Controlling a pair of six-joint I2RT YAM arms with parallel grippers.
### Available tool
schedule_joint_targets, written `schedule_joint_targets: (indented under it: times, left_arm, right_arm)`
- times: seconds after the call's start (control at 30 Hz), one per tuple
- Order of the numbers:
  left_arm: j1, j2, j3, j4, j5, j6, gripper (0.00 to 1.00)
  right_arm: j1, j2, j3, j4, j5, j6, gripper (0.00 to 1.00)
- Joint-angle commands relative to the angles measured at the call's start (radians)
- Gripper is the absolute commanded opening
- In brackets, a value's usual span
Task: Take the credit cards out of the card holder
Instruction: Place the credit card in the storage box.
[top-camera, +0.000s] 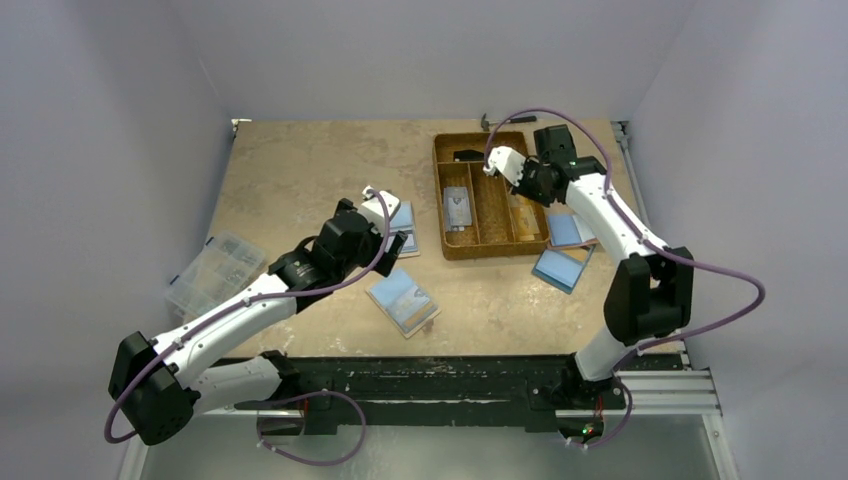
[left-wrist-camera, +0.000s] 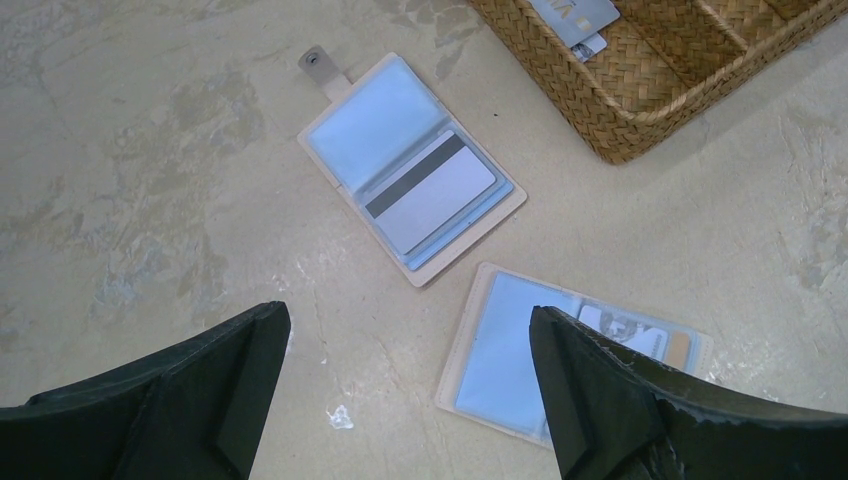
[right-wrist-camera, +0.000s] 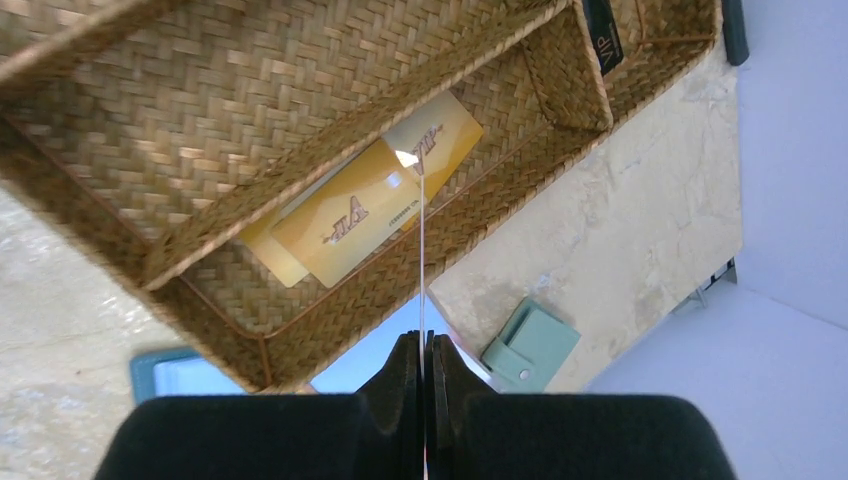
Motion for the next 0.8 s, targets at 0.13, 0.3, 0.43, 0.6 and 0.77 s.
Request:
schedule_joint_targets:
  times: [0.13,0.3,0.43,0.6,0.77]
  left_arm:
    - [0.013,-0.016,-0.009,0.041,0.011,0.014,0.98]
    - [0.016,-0.015,-0.01,0.041,0.011,0.013,0.98]
    - [0.018,-0.016,-0.01,0.042,0.012,0.013,0.97]
    - [0.022,-0.014,-0.01,0.044,0.016,0.012,0.97]
    - [0.025,-0.013,-0.011,0.045,0.023,0.011,0.97]
  right_arm:
    - [0.0,0.114,0.069,0.13,0.115,0.007,0.0]
    - [0.002,0.21,0.115,0.147,0.127,0.029,0.01]
    - [0.014,0.254,0.114,0.166,0.141,0.036,0.07]
    - [0.021,0.263,0.062,0.189,0.137,0.038,0.13]
    - [0.022,0.209,-0.018,0.168,0.08,0.009,0.26]
